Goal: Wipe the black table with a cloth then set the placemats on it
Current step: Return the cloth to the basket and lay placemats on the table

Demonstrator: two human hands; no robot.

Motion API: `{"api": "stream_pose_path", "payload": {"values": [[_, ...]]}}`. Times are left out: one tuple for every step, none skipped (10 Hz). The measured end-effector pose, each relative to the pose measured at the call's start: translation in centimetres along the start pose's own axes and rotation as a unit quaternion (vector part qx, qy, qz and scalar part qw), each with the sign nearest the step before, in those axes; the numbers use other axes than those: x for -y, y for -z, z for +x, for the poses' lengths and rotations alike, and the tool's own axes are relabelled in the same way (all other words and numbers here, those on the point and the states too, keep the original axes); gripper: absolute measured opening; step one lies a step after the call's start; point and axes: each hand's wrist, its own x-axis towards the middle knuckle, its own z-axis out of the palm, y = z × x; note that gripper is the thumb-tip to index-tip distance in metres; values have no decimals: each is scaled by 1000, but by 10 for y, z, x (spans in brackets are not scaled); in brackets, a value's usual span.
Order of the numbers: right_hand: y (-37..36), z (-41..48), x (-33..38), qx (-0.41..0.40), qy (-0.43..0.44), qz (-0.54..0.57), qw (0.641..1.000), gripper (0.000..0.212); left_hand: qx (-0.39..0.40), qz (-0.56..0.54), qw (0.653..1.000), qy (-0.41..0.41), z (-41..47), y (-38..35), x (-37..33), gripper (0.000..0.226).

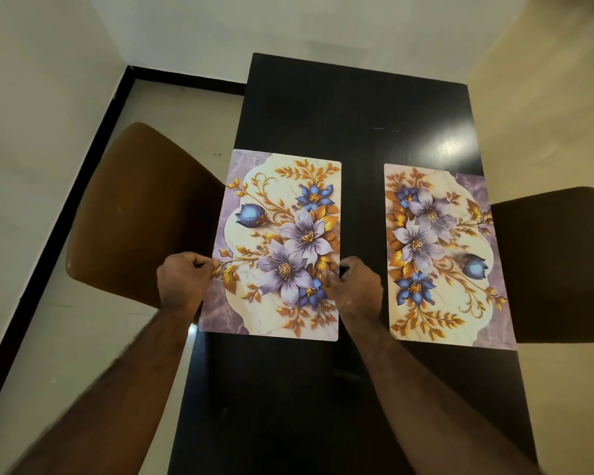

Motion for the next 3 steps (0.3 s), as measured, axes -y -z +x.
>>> {"api": "stream_pose_path", "payload": {"values": [[1, -1, 1, -1, 2, 1, 1000, 42, -7, -4, 1000, 6, -2, 1, -1, 19], [1, -2, -1, 5, 4, 11, 1000, 43, -8, -12, 1000, 12, -4, -1, -4, 18], [2, 2, -3, 18, -7, 34, 999, 46, -4, -36, 998, 49, -5, 1, -7, 21]]}}
